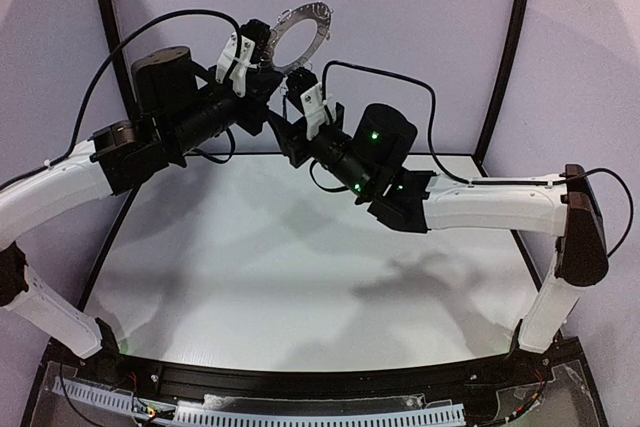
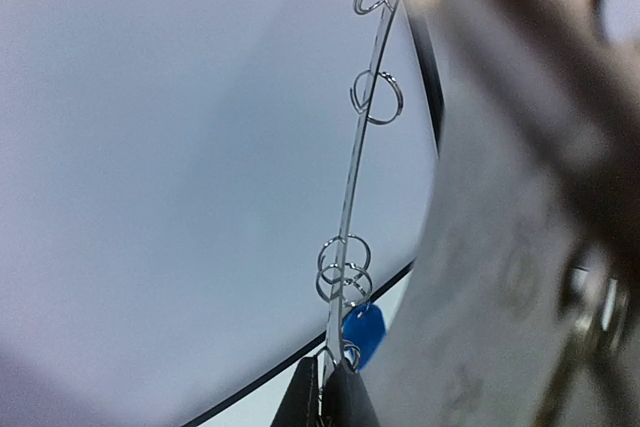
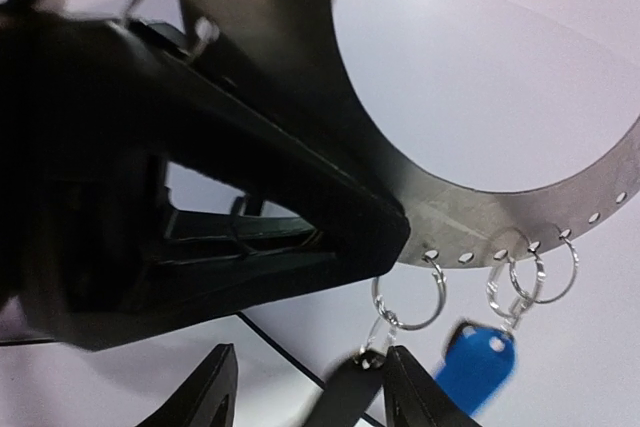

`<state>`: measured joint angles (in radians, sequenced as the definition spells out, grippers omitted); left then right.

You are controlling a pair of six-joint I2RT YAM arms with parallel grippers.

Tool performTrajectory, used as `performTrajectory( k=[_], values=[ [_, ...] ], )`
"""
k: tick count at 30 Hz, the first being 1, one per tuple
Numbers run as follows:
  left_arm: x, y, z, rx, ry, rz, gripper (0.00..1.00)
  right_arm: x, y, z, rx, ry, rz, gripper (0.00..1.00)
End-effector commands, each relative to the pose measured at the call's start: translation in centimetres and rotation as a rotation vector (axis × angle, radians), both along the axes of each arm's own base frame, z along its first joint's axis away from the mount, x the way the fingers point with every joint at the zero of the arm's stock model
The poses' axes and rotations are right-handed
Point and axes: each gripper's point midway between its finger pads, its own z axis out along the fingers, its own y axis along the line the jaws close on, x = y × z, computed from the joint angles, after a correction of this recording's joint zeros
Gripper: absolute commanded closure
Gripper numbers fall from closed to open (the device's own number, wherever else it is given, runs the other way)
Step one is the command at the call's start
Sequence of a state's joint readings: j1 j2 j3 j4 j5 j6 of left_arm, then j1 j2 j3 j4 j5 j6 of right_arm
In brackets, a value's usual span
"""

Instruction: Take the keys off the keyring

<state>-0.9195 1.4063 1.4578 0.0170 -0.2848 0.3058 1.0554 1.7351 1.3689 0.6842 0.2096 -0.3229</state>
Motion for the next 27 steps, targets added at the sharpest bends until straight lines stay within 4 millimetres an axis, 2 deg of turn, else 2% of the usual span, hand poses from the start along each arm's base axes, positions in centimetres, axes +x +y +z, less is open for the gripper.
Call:
performTrajectory(
  k=[1,7,13,18,27],
  values=[
    [-0.7,0.1,1.9,-0.041,-0.018,0.000,0.99,0.2,-0.1,1.3,0.044,-0.027,-0.057,0.49],
    [-0.7,0.0,1.7,-0.036,-0.015,0.000,0.99,-0.3,0.3,1.5,0.048,-0.059,-0.076,0.53],
    [-0.8,0.1,1.4,-0.026,-0.017,-0.002,0.99,-0.5,-0.4,1.6,0.066,-0.062,-0.088,0.54],
    [-0.7,0.5,1.5,-0.029,-0.020,0.017,0.99,-0.8,-0.7,1.9,0.079,-0.045,-0.076,0.65],
    [-0.7,0.8,1.7,-0.035,-0.028,0.027,0.99,-0.8,-0.9,1.4,0.064,-0.022,-0.077,0.66]
  ],
)
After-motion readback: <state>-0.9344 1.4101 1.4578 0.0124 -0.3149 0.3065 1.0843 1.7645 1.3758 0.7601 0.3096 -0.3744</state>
